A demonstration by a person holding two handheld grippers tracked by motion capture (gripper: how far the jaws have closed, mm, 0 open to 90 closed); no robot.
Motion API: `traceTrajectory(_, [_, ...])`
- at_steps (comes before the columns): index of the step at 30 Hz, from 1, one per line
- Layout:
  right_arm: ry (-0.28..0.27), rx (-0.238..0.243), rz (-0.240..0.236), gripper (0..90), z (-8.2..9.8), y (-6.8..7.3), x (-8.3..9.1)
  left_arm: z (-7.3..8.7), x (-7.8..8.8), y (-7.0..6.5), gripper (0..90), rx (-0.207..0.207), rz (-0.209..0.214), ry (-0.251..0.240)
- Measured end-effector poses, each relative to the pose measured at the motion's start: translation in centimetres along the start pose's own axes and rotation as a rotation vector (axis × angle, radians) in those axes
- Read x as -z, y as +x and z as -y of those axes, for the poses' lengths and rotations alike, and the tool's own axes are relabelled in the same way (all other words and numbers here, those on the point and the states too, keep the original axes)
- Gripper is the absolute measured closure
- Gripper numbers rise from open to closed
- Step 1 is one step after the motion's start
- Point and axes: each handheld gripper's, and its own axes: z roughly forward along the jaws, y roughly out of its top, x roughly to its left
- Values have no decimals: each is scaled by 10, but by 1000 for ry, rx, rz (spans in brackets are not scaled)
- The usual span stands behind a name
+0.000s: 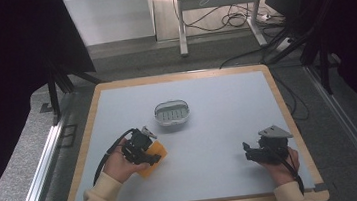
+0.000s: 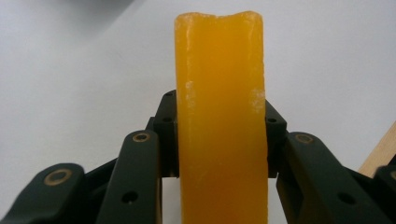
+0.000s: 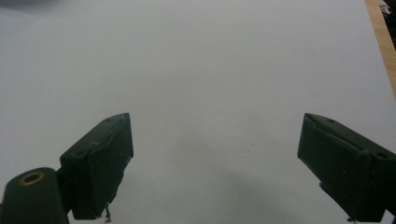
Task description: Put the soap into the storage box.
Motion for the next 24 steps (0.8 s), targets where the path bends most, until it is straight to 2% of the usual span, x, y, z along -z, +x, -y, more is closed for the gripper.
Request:
traceTrajectory(4, [2,5,-1,111,0,0,0,-2,7,1,623,-14,-12,-25])
traceTrajectory(13, [3,1,-1,111,0,0,0,-9,9,2,623,-31,3,-17])
traceTrajectory(16, [3,2,-2,112,0,-1,0,-12,13,4,623,-42,-10,-26])
traceTrajectory(21, [4,1,1,112,0,-1,0,-16,17,7,624,-52,-3,-34])
traceTrajectory(24, [6,2,4,112,0,-1,0,-17,20,8,623,-60,-14,-44])
